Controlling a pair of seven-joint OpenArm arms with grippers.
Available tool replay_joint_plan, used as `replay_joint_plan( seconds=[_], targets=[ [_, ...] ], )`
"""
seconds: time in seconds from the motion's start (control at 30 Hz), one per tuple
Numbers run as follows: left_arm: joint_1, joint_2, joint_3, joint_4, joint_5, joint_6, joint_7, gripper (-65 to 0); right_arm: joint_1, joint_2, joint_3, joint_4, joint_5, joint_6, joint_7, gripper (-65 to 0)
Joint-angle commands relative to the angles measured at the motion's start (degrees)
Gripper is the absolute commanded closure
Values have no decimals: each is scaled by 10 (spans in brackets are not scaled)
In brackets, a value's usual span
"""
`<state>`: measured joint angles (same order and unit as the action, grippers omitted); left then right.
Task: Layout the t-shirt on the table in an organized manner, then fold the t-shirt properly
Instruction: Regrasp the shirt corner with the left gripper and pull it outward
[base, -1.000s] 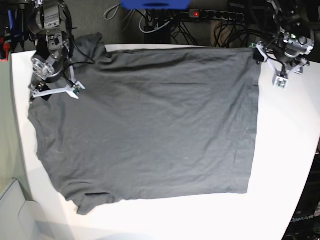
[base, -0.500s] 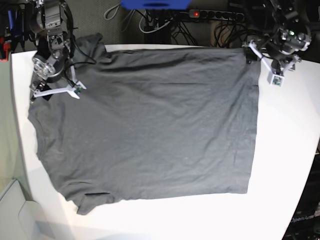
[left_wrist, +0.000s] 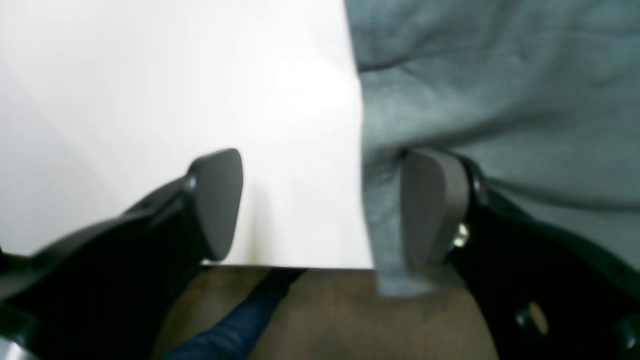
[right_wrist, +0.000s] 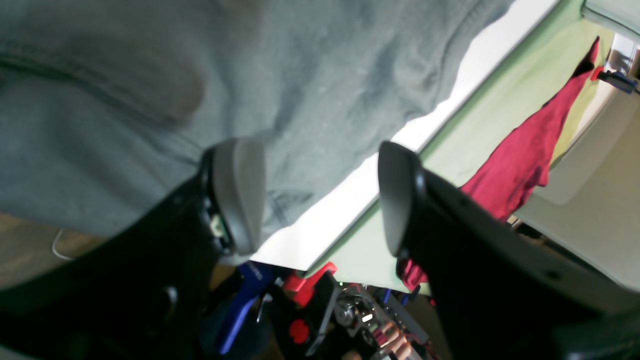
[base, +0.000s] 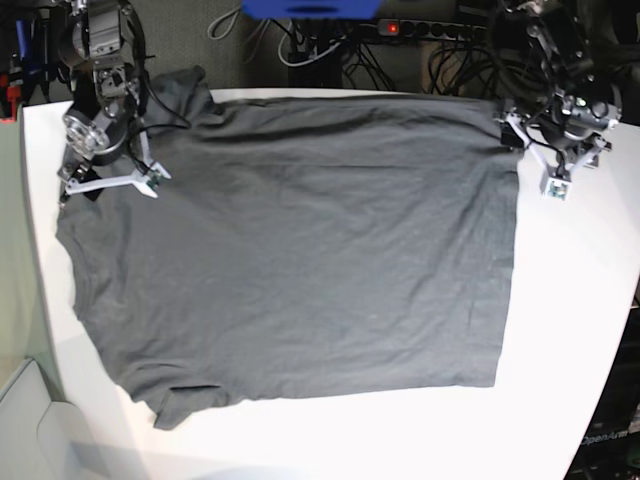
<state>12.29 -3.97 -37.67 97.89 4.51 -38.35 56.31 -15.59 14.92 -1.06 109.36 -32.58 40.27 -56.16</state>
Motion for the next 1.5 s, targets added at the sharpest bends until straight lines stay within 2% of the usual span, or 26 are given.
replay_joint_plan(
  seconds=[0.0, 0.13, 0.27, 0.37, 0.5, 0.73, 0.93, 1.13, 1.37, 1.47],
  targets=[
    [-5, -6, -2, 0, 0, 2, -6, -476, 3, 5, 3, 9, -6, -3, -1, -365],
    [-6, -27, -2, -28, -3, 2, -7, -476, 3, 6, 3, 9, -7, -3, -1, -365],
    [-6, -31, -2, -40, -3, 2, -9, -476, 3, 6, 3, 9, -7, -3, -1, -365],
    [-3, -32, -2, -40, 1, 3, -44, -476, 3, 6, 3, 9, -7, -3, -1, -365],
    [-5, -32, -2, -59, 1, 3, -60, -476, 3, 6, 3, 11, -7, -3, -1, -365],
    [-21, -61, -3, -92, -3, 3, -62, -476, 3, 7, 4, 12, -7, -3, -1, -364],
    [-27, -65, -3, -84, -3, 3, -62, -476, 3, 7, 4, 13, -8, -3, -1, -364],
    [-21, -61, -3, -30, -3, 0, -55, -476, 8, 5, 32, 13, -8, -3, -1, -364],
    [-21, -59, -4, 49, -3, -2, 10, -480, 9, 4, 37, 13, -8, -3, 4, -364],
    [-21, -48, -29, 72, -4, -3, 33, -481, 9, 4, 37, 13, -8, -3, 4, -364]
  ],
)
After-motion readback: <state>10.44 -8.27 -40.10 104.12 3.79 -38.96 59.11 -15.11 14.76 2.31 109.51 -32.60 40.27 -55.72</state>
